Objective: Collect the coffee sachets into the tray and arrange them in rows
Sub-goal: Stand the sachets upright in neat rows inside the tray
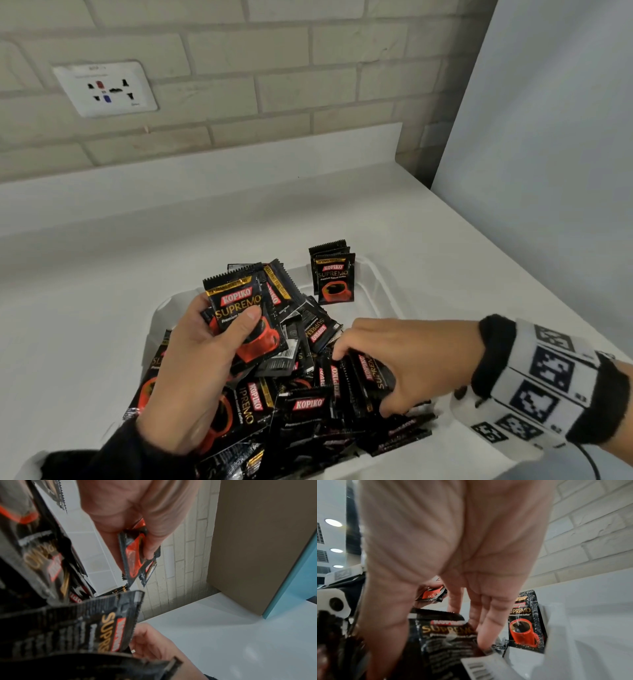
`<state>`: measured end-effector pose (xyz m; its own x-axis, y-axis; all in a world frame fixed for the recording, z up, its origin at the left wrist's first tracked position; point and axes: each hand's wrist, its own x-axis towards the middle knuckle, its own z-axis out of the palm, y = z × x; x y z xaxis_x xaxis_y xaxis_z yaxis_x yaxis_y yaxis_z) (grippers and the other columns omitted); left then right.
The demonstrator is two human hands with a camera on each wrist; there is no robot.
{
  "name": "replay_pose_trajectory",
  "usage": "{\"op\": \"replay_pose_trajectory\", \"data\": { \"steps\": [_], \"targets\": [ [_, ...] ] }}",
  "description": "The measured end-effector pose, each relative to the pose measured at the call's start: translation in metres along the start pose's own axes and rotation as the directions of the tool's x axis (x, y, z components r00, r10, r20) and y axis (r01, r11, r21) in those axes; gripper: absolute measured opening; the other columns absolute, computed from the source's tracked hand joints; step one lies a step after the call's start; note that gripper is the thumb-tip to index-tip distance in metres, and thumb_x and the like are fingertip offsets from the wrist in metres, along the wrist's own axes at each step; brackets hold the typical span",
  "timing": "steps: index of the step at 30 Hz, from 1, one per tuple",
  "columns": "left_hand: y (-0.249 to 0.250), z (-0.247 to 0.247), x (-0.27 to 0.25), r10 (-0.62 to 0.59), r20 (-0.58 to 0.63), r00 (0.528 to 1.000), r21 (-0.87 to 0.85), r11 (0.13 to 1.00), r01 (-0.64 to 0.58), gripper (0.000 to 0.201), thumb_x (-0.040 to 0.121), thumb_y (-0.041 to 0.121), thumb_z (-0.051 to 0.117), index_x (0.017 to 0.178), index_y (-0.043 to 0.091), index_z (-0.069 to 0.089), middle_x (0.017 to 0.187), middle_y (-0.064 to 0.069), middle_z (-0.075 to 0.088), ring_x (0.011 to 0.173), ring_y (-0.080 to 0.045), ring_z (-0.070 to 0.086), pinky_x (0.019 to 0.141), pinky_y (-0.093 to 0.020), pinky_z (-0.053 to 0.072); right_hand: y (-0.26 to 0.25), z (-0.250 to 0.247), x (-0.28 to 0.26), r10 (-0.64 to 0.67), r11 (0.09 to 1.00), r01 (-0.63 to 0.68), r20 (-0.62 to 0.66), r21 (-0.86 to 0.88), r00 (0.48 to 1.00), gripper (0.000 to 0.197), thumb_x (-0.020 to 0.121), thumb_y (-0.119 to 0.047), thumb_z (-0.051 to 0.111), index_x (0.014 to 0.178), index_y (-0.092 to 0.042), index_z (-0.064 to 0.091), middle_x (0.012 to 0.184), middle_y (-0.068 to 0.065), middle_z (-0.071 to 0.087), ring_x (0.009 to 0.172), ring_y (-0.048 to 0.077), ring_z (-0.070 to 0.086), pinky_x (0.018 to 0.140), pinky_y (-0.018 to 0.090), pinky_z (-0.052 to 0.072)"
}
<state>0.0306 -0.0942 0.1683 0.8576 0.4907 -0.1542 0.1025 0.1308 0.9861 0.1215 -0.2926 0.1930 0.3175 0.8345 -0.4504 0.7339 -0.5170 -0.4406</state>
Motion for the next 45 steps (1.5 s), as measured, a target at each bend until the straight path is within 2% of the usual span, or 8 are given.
{"op": "replay_pose_trajectory", "data": {
  "steps": [5,10,16,19,27,32,36,45],
  "targets": [
    [0.002,-0.003,-0.001,0.002,0.000,1.000,-0.012,1.000,-0.002,0.024,0.070,0.019,0.064,0.094,0.024,0.060,0.082,0.002,0.073,0.085,-0.026,0.068,0.074,-0.042,0.052,0.006,-0.010,-0.013,0.064,0.986,-0.059,-0.024,0.154,0.998,0.063,0.086,-0.021,0.062,0.137,-0.040,0.031,0.137,-0.010,0.045,0.117,0.005,0.048,0.100,0.020,0.041],
    [0.006,-0.005,0.000,0.006,0.008,1.000,-0.049,0.999,-0.006,0.027,0.064,0.021,0.063,0.091,0.024,0.060,0.085,-0.001,0.073,0.079,-0.025,0.069,0.070,-0.041,0.052,0.011,-0.023,-0.021,0.097,0.954,-0.035,-0.197,0.298,0.976,0.046,0.093,-0.001,0.043,0.125,-0.033,0.051,0.104,0.000,0.068,0.090,0.013,0.066,0.077,0.034,0.056],
    [0.011,-0.006,0.000,0.008,0.032,0.999,-0.078,0.997,-0.006,0.027,0.065,0.020,0.062,0.091,0.022,0.059,0.076,0.004,0.073,0.066,-0.017,0.070,0.065,-0.040,0.052,0.020,-0.051,-0.007,0.158,0.896,0.145,-0.605,0.421,0.781,0.027,0.084,-0.003,0.062,0.081,-0.030,0.058,0.084,-0.011,0.065,0.073,0.001,0.063,0.068,0.016,0.050],
    [0.011,-0.007,0.000,0.022,0.042,0.999,-0.080,0.997,-0.019,0.026,0.064,0.019,0.062,0.090,0.021,0.059,0.077,0.003,0.073,0.068,-0.019,0.071,0.065,-0.040,0.052,0.029,-0.057,0.013,0.211,0.881,0.121,-0.608,0.457,0.765,0.022,0.080,-0.003,0.067,0.072,-0.021,0.057,0.072,-0.005,0.064,0.060,-0.003,0.057,0.063,0.012,0.045],
    [0.010,-0.010,-0.001,0.056,0.024,0.998,-0.080,0.995,-0.054,0.020,0.062,0.020,0.066,0.081,0.025,0.065,0.080,0.000,0.073,0.080,-0.028,0.070,0.072,-0.044,0.052,0.041,-0.051,0.049,0.132,0.985,-0.054,-0.515,0.163,0.847,0.012,0.080,-0.003,0.066,0.079,-0.015,0.067,0.068,-0.021,0.053,0.060,-0.014,0.051,0.061,0.003,0.037],
    [0.011,-0.006,-0.003,0.042,0.079,0.996,-0.066,0.997,-0.037,0.063,0.019,0.053,0.088,0.075,0.033,0.069,0.081,0.002,0.074,0.074,-0.022,0.071,0.058,-0.035,0.053,0.045,-0.055,0.059,0.058,0.986,-0.129,-0.497,-0.110,0.866,0.013,0.086,-0.007,0.058,0.089,-0.012,0.068,0.079,-0.011,0.045,0.076,0.006,0.044,0.074,0.022,0.041],
    [0.012,-0.002,-0.001,0.028,0.050,0.998,-0.072,0.997,-0.024,0.029,0.060,0.019,0.065,0.089,0.021,0.060,0.073,0.005,0.073,0.074,-0.023,0.070,0.074,-0.043,0.051,0.045,-0.051,0.060,0.078,0.945,-0.202,-0.427,-0.255,0.901,0.015,0.090,-0.014,0.053,0.100,-0.017,0.063,0.101,-0.004,0.050,0.093,0.014,0.049,0.070,0.027,0.038],
    [0.011,-0.001,-0.004,0.008,0.041,0.999,-0.043,0.999,-0.006,0.024,0.064,0.016,0.063,0.088,0.022,0.061,0.073,0.002,0.073,0.070,-0.022,0.069,0.065,-0.038,0.051,0.047,-0.044,0.062,-0.035,0.905,-0.199,-0.532,-0.376,0.846,0.015,0.089,-0.017,0.054,0.101,-0.017,0.064,0.105,0.002,0.056,0.097,0.024,0.050,0.069,0.028,0.026]
  ]
}}
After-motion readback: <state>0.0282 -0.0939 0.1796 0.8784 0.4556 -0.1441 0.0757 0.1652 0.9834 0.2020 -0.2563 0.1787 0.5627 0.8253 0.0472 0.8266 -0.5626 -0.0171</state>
